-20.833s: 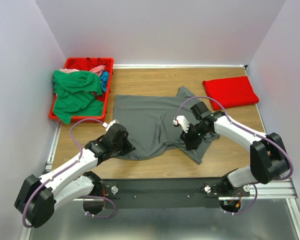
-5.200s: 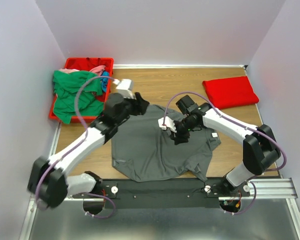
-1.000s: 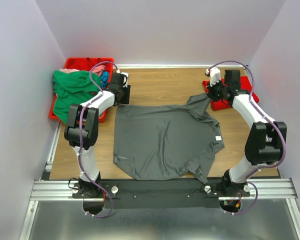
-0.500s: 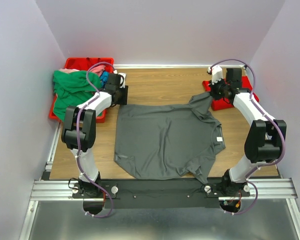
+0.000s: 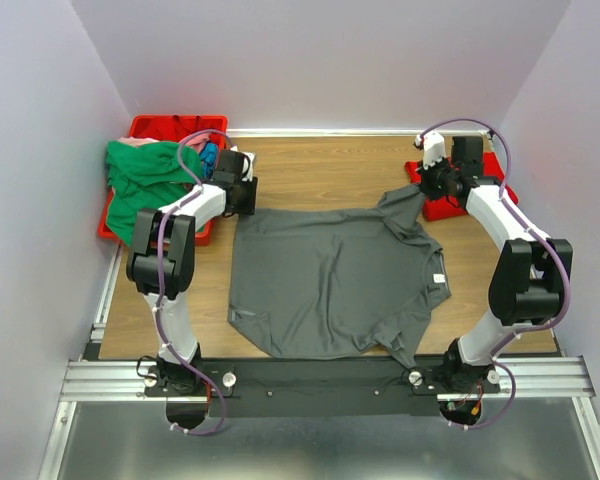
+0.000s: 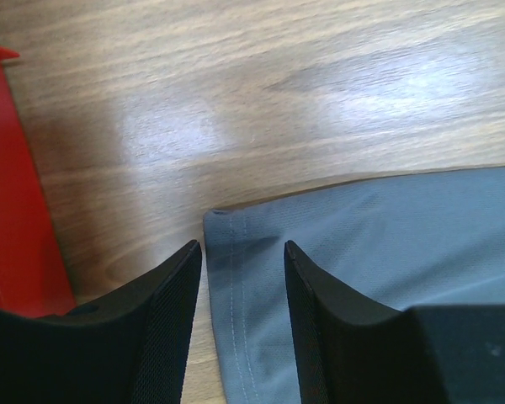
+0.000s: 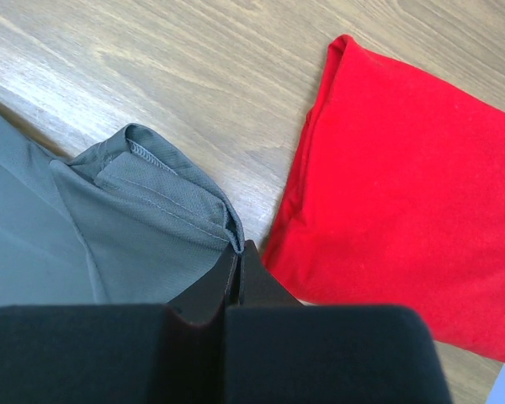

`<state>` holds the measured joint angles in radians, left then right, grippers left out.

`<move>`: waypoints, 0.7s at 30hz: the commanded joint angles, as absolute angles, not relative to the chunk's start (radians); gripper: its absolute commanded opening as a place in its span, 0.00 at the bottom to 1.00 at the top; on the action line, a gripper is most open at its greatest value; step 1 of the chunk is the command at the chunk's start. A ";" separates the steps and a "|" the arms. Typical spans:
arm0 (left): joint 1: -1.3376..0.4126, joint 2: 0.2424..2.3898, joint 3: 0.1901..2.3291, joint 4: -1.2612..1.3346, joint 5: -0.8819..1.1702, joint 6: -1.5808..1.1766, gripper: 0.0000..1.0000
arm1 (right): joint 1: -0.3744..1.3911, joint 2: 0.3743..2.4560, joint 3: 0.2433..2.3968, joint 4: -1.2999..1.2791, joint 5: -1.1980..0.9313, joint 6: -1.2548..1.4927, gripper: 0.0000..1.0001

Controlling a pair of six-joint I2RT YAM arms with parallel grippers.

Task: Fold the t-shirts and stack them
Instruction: Flatten the tshirt out

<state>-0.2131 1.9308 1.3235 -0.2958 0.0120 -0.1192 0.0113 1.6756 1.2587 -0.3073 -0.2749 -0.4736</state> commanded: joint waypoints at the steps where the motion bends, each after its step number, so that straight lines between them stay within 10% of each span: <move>1: -0.209 1.950 1.347 -0.319 -0.044 -0.126 0.52 | 0.005 1.686 1.279 -0.293 -0.265 -0.471 0.00; 21: -0.209 2.037 1.388 -0.338 -0.005 -0.127 0.20 | 0.003 1.681 1.264 -0.293 -0.279 -0.474 0.00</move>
